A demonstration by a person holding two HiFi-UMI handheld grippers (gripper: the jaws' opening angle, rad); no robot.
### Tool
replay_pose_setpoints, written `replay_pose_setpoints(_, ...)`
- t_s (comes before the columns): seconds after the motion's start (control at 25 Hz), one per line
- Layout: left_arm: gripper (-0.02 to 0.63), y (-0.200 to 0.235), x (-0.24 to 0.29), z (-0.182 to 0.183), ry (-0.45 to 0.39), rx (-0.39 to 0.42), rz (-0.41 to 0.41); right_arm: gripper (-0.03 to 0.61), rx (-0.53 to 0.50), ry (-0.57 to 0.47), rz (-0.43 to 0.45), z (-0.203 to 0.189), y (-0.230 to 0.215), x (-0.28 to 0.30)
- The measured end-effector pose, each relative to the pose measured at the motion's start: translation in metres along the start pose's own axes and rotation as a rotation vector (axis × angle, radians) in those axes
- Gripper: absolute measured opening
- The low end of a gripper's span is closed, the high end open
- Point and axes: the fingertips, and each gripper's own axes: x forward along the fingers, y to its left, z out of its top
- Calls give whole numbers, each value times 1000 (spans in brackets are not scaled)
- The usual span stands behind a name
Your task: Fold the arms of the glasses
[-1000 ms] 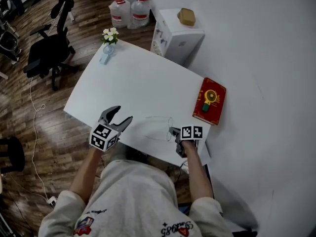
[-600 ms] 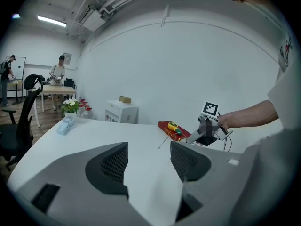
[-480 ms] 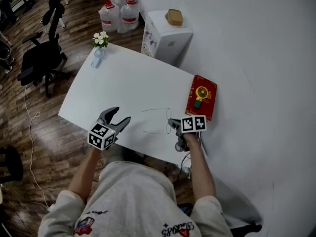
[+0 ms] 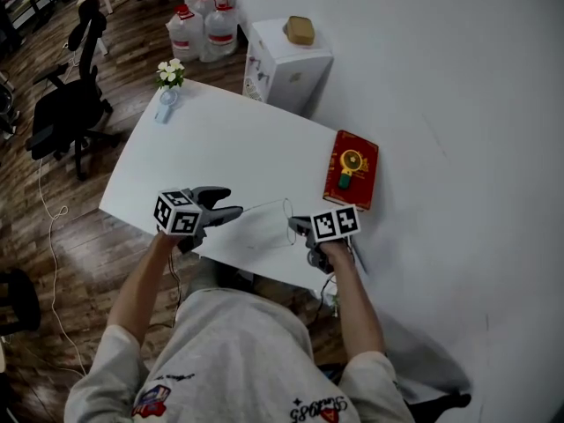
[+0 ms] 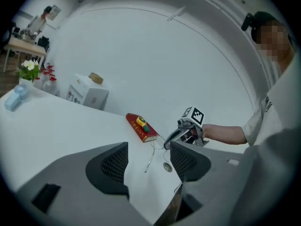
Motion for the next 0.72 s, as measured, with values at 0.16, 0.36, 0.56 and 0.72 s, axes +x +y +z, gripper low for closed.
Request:
replay_pose_setpoints(0.16, 259, -14, 18, -17, 114, 25, -85, 17, -38, 12, 7, -5, 7, -1)
replay_pose_setpoints(0.36, 195, -28, 35, -28, 180, 41, -130, 17, -58, 21, 4, -8, 11, -5)
replay_pose_setpoints(0.56, 132, -48, 45, -38, 234, 63, -184, 17, -60, 21, -6, -14, 9, -10)
replay_pose_setpoints(0.72, 115, -58, 56, -50, 295, 95, -209, 17, -63, 21, -16, -18, 5, -12)
